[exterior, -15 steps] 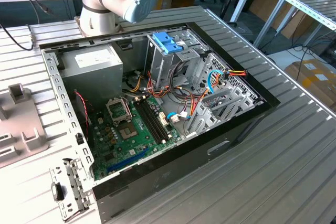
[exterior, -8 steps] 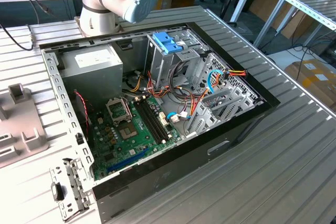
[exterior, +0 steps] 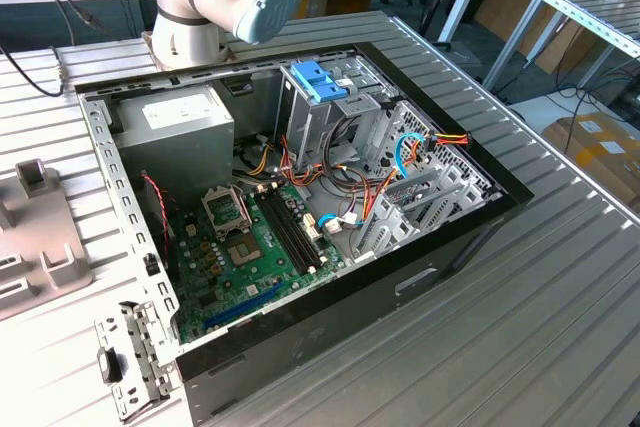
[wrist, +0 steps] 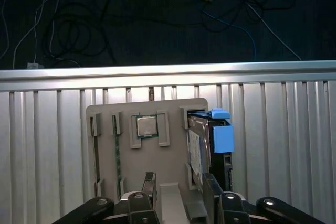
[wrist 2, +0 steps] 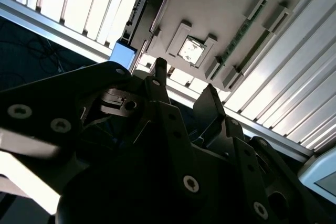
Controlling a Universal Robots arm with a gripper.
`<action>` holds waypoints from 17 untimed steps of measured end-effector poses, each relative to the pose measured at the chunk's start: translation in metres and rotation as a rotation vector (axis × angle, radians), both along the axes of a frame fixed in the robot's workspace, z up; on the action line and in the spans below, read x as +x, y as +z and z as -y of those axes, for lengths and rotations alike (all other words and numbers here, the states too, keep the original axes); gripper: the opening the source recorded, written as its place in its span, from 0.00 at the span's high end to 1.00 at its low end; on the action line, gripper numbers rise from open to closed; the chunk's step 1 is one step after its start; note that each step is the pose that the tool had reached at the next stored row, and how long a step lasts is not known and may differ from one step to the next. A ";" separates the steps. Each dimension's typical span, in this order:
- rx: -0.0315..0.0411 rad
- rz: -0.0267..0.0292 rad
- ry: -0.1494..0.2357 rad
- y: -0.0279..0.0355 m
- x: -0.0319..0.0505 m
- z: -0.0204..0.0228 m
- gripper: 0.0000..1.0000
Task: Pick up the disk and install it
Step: 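Pick up the disk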
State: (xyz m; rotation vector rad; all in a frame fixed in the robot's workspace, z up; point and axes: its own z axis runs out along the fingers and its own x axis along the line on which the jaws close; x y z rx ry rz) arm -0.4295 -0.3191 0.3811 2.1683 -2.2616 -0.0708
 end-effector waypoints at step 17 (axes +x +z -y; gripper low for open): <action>0.0000 0.0000 0.002 -0.0023 0.0000 -0.0096 0.52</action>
